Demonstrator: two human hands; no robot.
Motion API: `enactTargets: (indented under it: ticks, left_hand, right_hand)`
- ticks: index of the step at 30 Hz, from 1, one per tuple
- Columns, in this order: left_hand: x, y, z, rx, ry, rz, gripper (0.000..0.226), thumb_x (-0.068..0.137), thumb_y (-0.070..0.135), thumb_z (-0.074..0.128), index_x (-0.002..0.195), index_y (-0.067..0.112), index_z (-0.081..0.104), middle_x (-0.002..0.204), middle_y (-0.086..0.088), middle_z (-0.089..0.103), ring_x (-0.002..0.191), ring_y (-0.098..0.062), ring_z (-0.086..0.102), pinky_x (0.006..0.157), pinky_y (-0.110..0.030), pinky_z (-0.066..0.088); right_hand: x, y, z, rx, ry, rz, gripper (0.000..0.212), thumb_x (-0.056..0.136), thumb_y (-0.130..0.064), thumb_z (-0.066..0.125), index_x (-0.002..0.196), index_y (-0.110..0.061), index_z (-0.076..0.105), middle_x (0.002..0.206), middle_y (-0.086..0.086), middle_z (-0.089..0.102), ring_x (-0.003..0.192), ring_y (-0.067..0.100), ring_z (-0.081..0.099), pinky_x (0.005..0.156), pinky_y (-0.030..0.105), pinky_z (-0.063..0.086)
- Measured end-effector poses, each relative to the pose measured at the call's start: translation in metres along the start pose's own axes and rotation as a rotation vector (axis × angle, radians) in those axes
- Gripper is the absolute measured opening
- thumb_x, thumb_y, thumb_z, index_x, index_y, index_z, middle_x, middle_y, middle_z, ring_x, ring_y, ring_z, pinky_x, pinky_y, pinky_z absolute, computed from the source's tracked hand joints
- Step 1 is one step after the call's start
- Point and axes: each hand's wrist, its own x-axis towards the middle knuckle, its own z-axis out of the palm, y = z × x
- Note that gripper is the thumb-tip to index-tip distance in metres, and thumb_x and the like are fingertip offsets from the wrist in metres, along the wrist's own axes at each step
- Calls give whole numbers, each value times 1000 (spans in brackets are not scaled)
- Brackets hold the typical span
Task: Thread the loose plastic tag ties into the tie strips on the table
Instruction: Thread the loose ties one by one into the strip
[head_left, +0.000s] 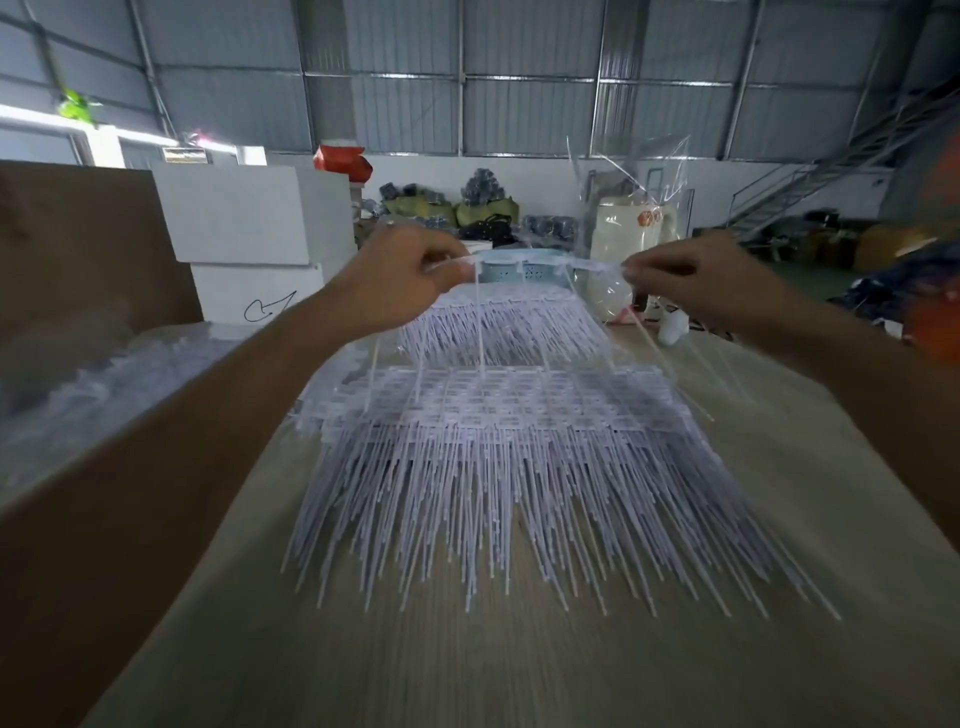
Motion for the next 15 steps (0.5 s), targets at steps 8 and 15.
enactTargets:
  ticks: [8, 15]
  left_hand:
    - [-116, 5, -29, 10, -144, -9, 12, 88, 34, 72, 99, 31, 75, 93, 20, 71, 84, 7, 63, 74, -19, 49]
    - [-152, -17, -38, -97, -400, -99, 30, 84, 68, 62, 92, 41, 74, 94, 21, 73, 85, -5, 68, 79, -31, 50]
  right_hand:
    - [-87, -7, 14, 426, -342, 160, 32, 88, -40, 67, 98, -10, 70, 97, 10, 70, 89, 24, 67, 78, 36, 61]
    - [-123, 8, 24, 823, -502, 244, 32, 86, -15, 71, 117, -9, 73, 104, 18, 70, 95, 26, 67, 85, 28, 56]
